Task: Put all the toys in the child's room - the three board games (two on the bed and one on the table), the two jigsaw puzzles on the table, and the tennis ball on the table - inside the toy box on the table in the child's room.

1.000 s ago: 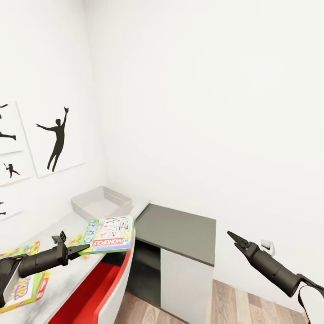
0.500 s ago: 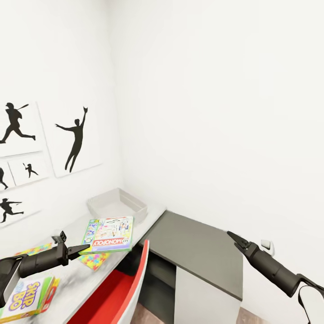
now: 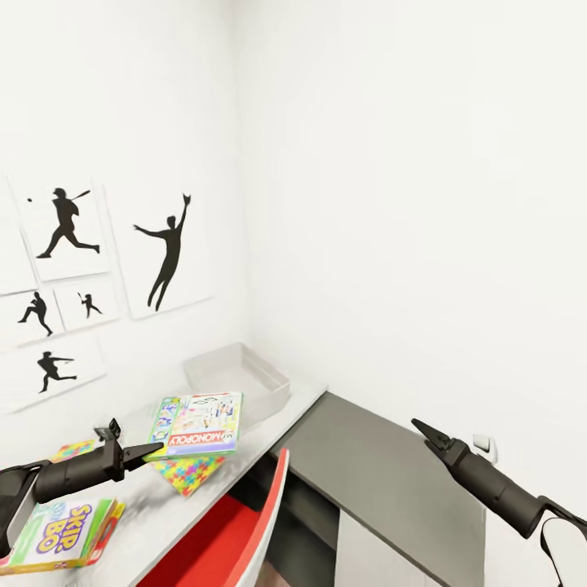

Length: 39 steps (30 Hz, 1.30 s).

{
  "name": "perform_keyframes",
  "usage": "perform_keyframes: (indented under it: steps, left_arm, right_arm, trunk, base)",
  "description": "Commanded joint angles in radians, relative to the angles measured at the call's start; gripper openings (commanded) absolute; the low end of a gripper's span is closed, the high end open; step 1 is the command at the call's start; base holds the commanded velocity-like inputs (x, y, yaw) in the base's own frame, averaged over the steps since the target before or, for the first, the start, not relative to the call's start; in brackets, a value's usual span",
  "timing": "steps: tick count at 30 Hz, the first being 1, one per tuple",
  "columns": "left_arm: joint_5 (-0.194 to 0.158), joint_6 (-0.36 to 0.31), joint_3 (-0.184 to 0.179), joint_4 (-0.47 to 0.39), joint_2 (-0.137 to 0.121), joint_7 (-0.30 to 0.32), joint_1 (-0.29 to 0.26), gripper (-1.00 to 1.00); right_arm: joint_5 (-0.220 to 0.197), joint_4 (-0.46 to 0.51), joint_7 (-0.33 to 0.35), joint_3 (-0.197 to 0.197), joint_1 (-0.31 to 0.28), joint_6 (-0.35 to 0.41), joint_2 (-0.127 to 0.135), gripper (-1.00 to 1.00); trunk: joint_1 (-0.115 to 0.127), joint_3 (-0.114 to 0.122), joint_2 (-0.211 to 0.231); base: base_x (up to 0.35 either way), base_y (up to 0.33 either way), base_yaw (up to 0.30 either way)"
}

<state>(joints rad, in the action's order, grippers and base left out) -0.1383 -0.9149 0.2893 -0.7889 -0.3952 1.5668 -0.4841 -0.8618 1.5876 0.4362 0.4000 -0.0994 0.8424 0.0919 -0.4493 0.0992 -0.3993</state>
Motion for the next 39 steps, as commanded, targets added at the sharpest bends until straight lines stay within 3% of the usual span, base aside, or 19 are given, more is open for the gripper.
perform_keyframes:
  steps: [1,24,39]
  left_arm:
    - [0.0,-0.01,0.0,0.0,0.0,0.004,-0.001,-1.0]
    - [0.0,-0.01,-0.001,0.0,0.001,0.004,-0.001,-1.0]
    - [0.0,-0.01,-0.001,0.0,0.004,0.004,-0.001,-1.0]
  right_arm:
    - [0.001,0.0,0.004,0.002,0.0,0.006,0.0,1.0]
    - [0.001,0.0,0.004,0.002,0.0,0.006,0.0,1.0]
    - [0.001,0.0,0.006,0.002,0.0,0.006,0.0,1.0]
  trunk:
    - [-0.001,0.0,-0.001]
    - [-0.001,0.007,-0.001]
    - [-0.001,0.007,-0.001]
  base:
    - [0.172,-0.018,0.282]
    - [0.103,-0.003,0.277]
    - [0.12,-0.064,0.05]
